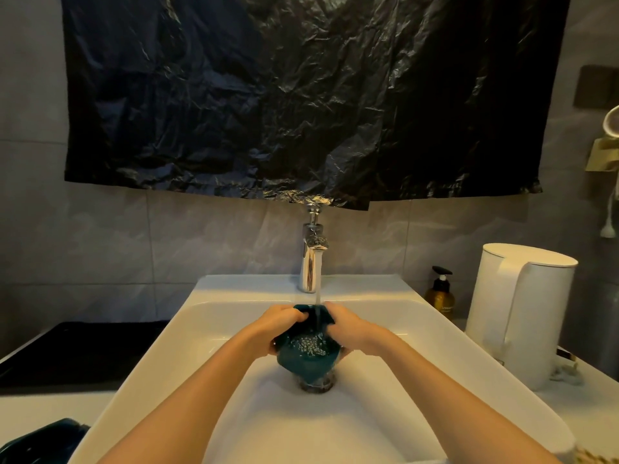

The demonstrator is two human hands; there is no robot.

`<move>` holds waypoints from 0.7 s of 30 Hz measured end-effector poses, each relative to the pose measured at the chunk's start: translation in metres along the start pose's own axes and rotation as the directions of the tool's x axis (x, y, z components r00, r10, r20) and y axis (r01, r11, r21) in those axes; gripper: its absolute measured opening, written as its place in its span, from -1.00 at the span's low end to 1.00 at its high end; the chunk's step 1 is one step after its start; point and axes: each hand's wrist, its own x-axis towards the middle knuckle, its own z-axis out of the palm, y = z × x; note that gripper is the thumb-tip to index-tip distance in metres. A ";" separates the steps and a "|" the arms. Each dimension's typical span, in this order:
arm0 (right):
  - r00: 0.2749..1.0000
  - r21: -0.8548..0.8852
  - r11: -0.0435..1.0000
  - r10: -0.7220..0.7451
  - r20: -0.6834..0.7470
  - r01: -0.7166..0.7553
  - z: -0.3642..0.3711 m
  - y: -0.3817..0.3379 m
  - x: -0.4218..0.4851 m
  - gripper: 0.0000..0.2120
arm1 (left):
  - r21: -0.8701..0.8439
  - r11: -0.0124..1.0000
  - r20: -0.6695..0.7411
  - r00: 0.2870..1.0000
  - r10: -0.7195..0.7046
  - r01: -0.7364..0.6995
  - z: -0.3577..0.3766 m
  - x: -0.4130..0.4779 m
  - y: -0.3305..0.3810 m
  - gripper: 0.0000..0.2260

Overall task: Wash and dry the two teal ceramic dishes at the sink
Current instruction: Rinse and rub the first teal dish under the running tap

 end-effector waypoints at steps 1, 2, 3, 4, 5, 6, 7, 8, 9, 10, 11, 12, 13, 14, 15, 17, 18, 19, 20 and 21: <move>0.997 0.199 0.977 0.065 0.049 -0.074 -0.003 -0.001 -0.003 -0.63 | -0.083 0.996 0.013 1.000 -0.018 0.019 0.000 0.001 0.000 -0.95; 0.986 0.398 0.904 0.117 0.117 -0.155 -0.007 -0.003 -0.007 -0.61 | -0.171 0.985 0.029 0.999 -0.019 0.023 -0.001 0.002 0.000 -0.92; 0.971 0.540 0.811 0.149 0.187 -0.228 -0.010 -0.005 -0.011 -0.64 | -0.240 0.971 0.040 0.999 0.001 0.009 0.000 0.002 0.001 -0.90; 0.965 0.601 0.758 0.157 0.210 -0.254 -0.012 -0.007 -0.014 -0.70 | -0.267 0.963 0.038 0.999 0.035 -0.023 0.001 0.004 0.002 -0.88; 0.972 0.585 0.777 0.163 0.171 -0.233 -0.013 -0.009 -0.014 -0.75 | -0.249 0.966 0.029 0.997 0.076 -0.066 0.002 0.005 0.002 -0.86; 0.980 0.522 0.830 0.176 0.088 -0.196 -0.013 -0.010 -0.014 -0.79 | -0.200 0.973 0.019 0.993 0.120 -0.113 0.004 0.006 0.002 -0.84; 0.982 0.432 0.887 0.188 -0.010 -0.165 -0.012 -0.011 -0.012 -0.81 | -0.116 0.980 0.007 0.987 0.163 -0.161 0.006 0.006 0.000 -0.82; 0.979 0.342 0.929 0.183 -0.090 -0.143 -0.010 -0.012 -0.010 -0.81 | -0.007 0.977 -0.005 0.977 0.211 -0.211 0.008 0.007 -0.003 -0.80; 0.975 0.257 0.958 0.171 -0.143 -0.130 -0.010 -0.012 -0.007 -0.80 | 0.123 0.957 -0.030 0.963 0.269 -0.264 0.010 0.009 -0.006 -0.79; 0.971 0.178 0.977 0.153 -0.181 -0.121 -0.009 -0.011 -0.006 -0.79 | 0.259 0.913 -0.070 0.937 0.342 -0.314 0.011 0.012 -0.009 -0.78; 0.970 0.109 0.987 0.138 -0.201 -0.118 -0.009 -0.012 -0.006 -0.79 | 0.395 0.850 -0.114 0.899 0.422 -0.349 0.013 0.015 -0.010 -0.80; 0.971 0.055 0.991 0.130 -0.202 -0.121 -0.009 -0.012 -0.007 -0.79 | 0.504 0.785 -0.149 0.859 0.490 -0.361 0.014 0.017 -0.011 -0.82; 0.974 0.010 0.992 0.127 -0.186 -0.127 -0.010 -0.011 -0.007 -0.78 | 0.588 0.728 -0.161 0.830 0.534 -0.354 0.016 0.017 -0.009 -0.82; 0.978 -0.021 0.991 0.127 -0.163 -0.132 -0.010 -0.011 -0.007 -0.76 | 0.657 0.674 -0.148 0.819 0.554 -0.337 0.018 0.018 -0.007 -0.78; 0.981 -0.043 0.989 0.137 -0.140 -0.144 -0.009 -0.011 -0.008 -0.73 | 0.711 0.629 -0.125 0.824 0.552 -0.314 0.020 0.018 -0.005 -0.75; 0.980 -0.085 0.985 0.139 -0.144 -0.152 -0.010 -0.010 -0.007 -0.70 | 0.737 0.612 -0.110 0.843 0.527 -0.287 0.024 0.020 -0.004 -0.74; 0.976 -0.097 0.984 0.133 -0.172 -0.151 -0.011 -0.009 -0.006 -0.71 | 0.697 0.658 -0.121 0.857 0.501 -0.285 0.025 0.022 -0.004 -0.76; 0.969 -0.091 0.984 0.132 -0.210 -0.154 -0.012 -0.009 -0.005 -0.72 | 0.620 0.731 -0.140 0.877 0.460 -0.284 0.027 0.023 -0.004 -0.78; 0.958 -0.069 0.985 0.137 -0.251 -0.159 -0.013 -0.009 -0.005 -0.74 | 0.507 0.815 -0.160 0.898 0.410 -0.282 0.029 0.022 -0.004 -0.78; 0.946 -0.039 0.985 0.147 -0.288 -0.165 -0.015 -0.010 -0.006 -0.74 | 0.349 0.898 -0.166 0.925 0.342 -0.269 0.032 0.020 -0.003 -0.76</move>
